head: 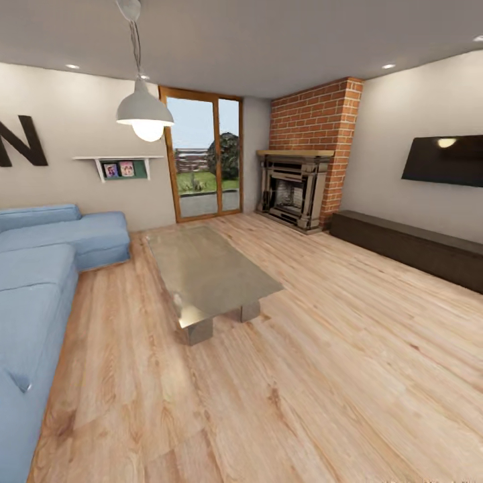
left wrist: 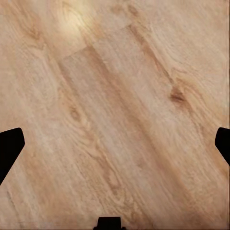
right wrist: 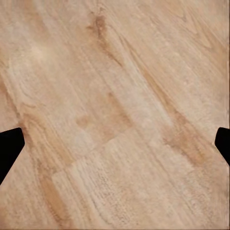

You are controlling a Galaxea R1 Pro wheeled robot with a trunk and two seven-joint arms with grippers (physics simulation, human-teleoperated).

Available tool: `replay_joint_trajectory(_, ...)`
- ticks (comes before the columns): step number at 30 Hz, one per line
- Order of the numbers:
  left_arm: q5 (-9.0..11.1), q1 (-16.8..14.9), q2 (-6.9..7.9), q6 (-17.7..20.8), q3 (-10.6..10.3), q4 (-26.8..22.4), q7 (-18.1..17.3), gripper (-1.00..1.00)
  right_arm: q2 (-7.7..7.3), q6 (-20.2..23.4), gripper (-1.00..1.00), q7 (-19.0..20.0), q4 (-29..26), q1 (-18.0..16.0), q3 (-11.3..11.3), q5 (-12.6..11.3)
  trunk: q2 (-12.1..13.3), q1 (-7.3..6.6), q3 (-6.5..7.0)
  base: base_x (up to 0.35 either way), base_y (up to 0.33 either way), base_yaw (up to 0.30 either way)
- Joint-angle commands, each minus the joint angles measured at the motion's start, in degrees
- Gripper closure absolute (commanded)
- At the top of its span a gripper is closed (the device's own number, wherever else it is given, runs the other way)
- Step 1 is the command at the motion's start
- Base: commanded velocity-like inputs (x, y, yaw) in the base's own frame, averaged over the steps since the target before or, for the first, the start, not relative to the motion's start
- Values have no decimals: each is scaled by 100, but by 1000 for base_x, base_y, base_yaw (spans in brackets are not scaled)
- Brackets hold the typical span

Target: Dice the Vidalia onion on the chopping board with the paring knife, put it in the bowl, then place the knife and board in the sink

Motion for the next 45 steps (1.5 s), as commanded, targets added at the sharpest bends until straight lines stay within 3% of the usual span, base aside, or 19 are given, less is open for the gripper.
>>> replay_joint_trajectory(1, -1, -1, 1, -17, 2, 0, -3, -100, 4, -19, -100, -16, 7, -5, 0, 2, -3, 2, -6, 208, -211, -279)
replay_joint_trajectory(45, 0, -1, 10, -17, 2, 0, -3, -100, -2, -19, -100, -29, 7, -4, 0, 2, -3, 2, -6, 239, -211, -279)
